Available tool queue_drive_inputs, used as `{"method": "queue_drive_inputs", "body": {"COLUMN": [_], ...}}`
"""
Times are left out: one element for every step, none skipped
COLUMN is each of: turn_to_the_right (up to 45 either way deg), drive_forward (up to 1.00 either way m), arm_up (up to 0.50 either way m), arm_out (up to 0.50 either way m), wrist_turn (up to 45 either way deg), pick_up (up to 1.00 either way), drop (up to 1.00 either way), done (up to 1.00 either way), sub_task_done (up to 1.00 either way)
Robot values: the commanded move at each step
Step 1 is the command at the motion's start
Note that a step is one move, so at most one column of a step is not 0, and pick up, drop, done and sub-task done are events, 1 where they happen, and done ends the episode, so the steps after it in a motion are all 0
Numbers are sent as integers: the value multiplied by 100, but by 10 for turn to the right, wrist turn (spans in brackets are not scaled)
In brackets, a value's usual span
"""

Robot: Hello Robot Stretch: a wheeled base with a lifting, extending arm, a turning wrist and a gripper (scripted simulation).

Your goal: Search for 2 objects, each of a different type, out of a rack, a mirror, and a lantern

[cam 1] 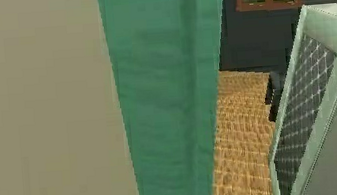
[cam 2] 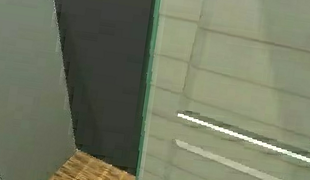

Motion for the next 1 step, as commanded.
{"method": "queue_drive_inputs", "body": {"turn_to_the_right": [450], "drive_forward": [0], "arm_up": [0], "arm_out": [0], "wrist_turn": [0], "pick_up": [0], "drop": [0], "done": [0], "sub_task_done": [0]}}
